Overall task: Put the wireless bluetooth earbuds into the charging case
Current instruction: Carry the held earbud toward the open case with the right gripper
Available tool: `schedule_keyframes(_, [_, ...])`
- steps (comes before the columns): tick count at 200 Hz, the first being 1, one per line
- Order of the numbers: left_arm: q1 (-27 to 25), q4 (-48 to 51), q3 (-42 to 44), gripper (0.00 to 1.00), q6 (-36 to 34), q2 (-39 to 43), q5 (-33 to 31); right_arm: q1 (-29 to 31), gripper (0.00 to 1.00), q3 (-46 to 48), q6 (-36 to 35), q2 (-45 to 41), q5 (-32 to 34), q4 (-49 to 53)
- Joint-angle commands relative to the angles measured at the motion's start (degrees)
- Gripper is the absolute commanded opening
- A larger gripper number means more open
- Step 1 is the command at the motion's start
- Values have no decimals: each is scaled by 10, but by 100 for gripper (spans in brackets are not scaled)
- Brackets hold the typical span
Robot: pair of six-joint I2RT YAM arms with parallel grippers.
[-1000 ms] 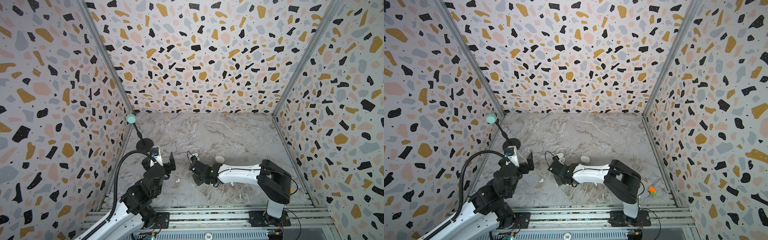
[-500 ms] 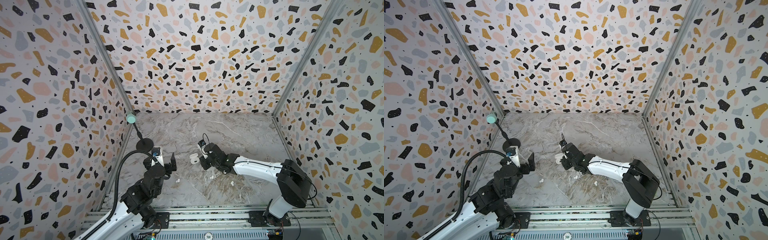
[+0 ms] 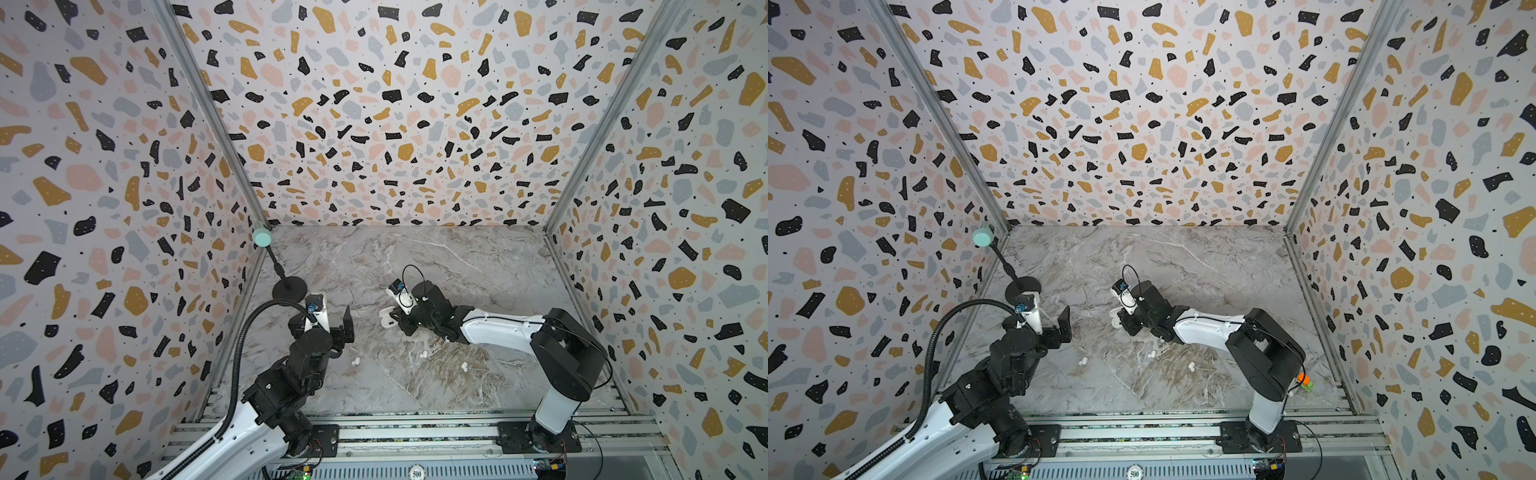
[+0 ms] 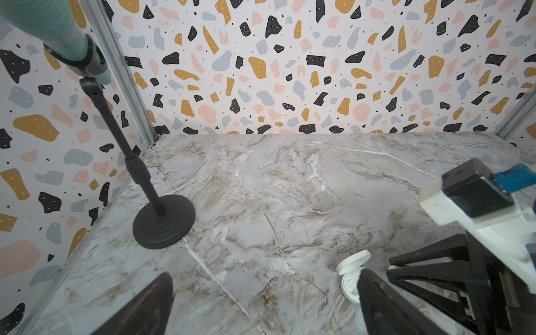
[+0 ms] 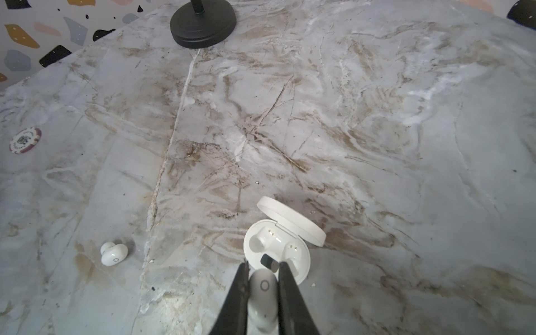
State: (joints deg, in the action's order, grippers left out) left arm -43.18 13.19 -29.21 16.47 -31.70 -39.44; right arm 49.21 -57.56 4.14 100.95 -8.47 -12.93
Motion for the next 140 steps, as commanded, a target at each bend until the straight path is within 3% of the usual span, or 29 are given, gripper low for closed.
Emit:
schedule_keyframes(1, [3,-24,4,100,-8,0,4,-7,0,7,-16,3,-22,-33])
schedule_keyframes(140, [3,-25,3,100,-10,-9,15,-17,0,-31,-46,68,-14,-26])
